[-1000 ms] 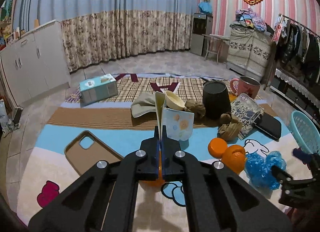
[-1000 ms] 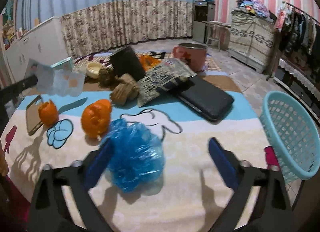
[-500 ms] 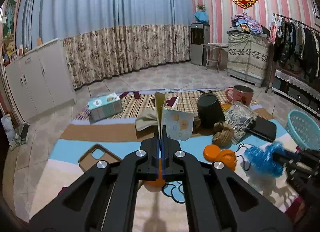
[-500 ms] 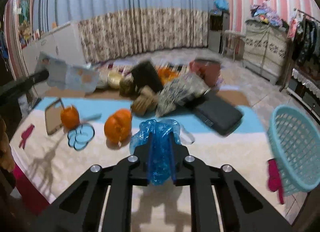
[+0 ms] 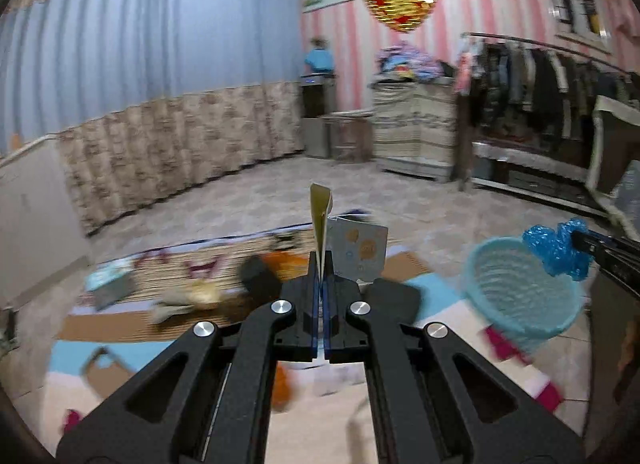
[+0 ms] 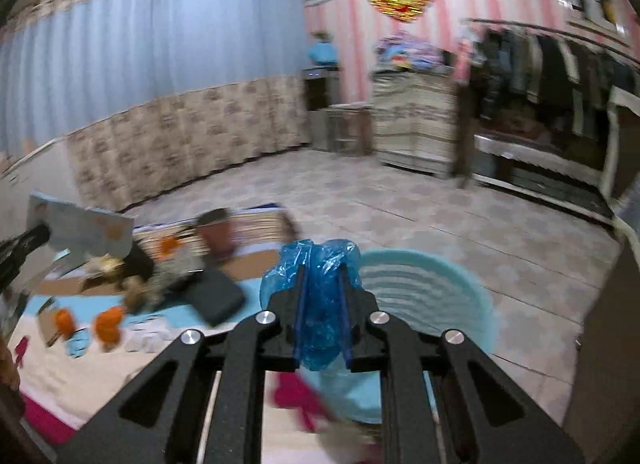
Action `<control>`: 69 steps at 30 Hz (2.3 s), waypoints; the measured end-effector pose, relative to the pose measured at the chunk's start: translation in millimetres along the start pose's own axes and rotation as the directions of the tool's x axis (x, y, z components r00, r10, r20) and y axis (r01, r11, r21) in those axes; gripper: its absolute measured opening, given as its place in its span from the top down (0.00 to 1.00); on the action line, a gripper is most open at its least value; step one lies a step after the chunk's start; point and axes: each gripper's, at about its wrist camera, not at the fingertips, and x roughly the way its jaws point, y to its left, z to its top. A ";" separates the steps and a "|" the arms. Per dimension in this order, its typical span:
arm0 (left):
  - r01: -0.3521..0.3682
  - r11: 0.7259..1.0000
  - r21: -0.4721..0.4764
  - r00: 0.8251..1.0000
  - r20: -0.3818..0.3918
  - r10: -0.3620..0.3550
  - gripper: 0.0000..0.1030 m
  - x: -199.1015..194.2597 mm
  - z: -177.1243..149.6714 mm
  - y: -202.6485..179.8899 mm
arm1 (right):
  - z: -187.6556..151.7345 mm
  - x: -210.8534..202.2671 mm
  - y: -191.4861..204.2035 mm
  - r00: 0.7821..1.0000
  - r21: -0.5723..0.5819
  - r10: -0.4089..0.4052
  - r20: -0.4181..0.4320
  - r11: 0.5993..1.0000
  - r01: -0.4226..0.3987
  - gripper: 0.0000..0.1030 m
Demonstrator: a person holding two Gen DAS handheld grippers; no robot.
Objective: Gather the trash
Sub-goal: 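Carry both items to the blue basket and open both grippers to drop them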
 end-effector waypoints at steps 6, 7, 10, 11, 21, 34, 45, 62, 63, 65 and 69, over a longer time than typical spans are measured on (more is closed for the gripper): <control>0.171 0.983 0.071 0.985 -0.031 -0.169 1.00 37.4 1.7 -101.6 | -3.5 8.0 -66.4 0.995 0.059 -0.087 -0.048 0.994 0.089 0.86; 0.199 0.976 0.084 0.980 -0.042 -0.196 1.00 45.6 1.4 -119.8 | -5.1 10.6 -73.0 0.994 0.061 -0.095 -0.057 0.993 0.099 0.86; 0.249 0.962 0.108 0.967 -0.080 -0.241 1.00 68.8 -2.8 -157.2 | -10.2 17.5 -82.7 0.991 0.074 -0.106 -0.076 0.991 0.111 0.86; 0.260 0.959 0.113 0.964 -0.094 -0.250 1.00 76.2 -5.0 -166.8 | -12.1 21.1 -86.6 0.991 0.081 -0.106 -0.084 0.990 0.113 0.86; 0.323 0.937 0.130 0.934 -0.205 -0.294 1.00 149.4 -12.4 -217.4 | -9.2 47.3 -100.2 0.988 0.105 -0.105 -0.116 0.988 0.117 0.86; 0.220 0.971 0.095 0.968 -0.143 -0.205 0.34 133.6 2.1 -180.4 | -16.2 65.4 -90.3 0.988 0.098 -0.089 -0.129 0.990 0.102 0.86; 0.086 0.994 0.068 0.994 -0.068 -0.081 0.08 111.6 7.5 -139.2 | -13.7 74.9 -81.0 0.988 0.113 -0.080 -0.133 0.989 0.096 0.86; -0.010 0.999 0.039 0.999 -0.043 0.012 0.05 94.2 8.4 -87.6 | -12.9 126.4 -61.7 0.975 0.099 -0.105 -0.196 0.987 0.126 0.38; -0.016 0.999 0.033 0.999 -0.044 0.018 0.05 92.7 8.5 -82.2 | -13.6 127.7 -60.5 0.974 0.100 -0.103 -0.201 0.987 0.125 0.37; -0.029 0.999 0.022 0.999 -0.045 0.030 0.05 88.9 8.3 -72.9 | -14.5 127.4 -59.2 0.974 0.108 -0.100 -0.203 0.986 0.123 0.29; -0.052 0.998 0.017 0.998 -0.043 0.053 0.05 77.0 7.2 -51.5 | -14.1 117.6 -49.9 0.976 0.097 -0.120 -0.180 0.985 0.139 0.15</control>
